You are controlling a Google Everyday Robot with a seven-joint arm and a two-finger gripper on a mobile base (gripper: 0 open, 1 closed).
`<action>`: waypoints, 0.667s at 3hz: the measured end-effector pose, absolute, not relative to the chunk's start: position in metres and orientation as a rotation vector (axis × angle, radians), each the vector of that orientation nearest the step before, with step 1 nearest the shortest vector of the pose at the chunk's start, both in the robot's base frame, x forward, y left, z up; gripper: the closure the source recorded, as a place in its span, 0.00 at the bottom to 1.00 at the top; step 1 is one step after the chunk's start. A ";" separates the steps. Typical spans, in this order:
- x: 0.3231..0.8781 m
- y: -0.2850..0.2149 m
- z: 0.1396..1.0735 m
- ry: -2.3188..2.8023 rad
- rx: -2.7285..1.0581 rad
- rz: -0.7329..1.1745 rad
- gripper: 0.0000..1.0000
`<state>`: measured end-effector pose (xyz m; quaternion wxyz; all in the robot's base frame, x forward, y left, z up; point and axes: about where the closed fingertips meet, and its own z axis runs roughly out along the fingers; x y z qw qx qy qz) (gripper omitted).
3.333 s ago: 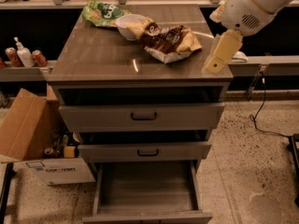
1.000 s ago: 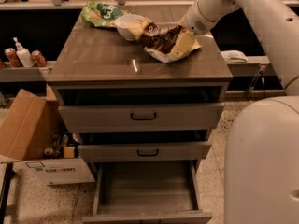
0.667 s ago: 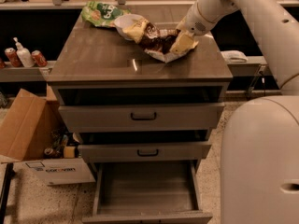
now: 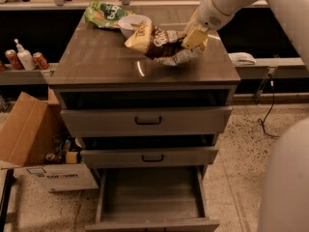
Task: Place brown chip bag into bottom drawer
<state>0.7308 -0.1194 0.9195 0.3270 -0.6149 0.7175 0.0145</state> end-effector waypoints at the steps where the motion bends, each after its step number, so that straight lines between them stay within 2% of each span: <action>1: 0.690 -0.128 0.950 1.855 -1.592 -0.048 1.00; 2: 0.643 -0.137 0.966 1.820 -1.568 -0.063 1.00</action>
Offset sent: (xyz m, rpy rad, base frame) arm -0.1436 -0.0266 0.0783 0.0411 -0.1744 -0.0192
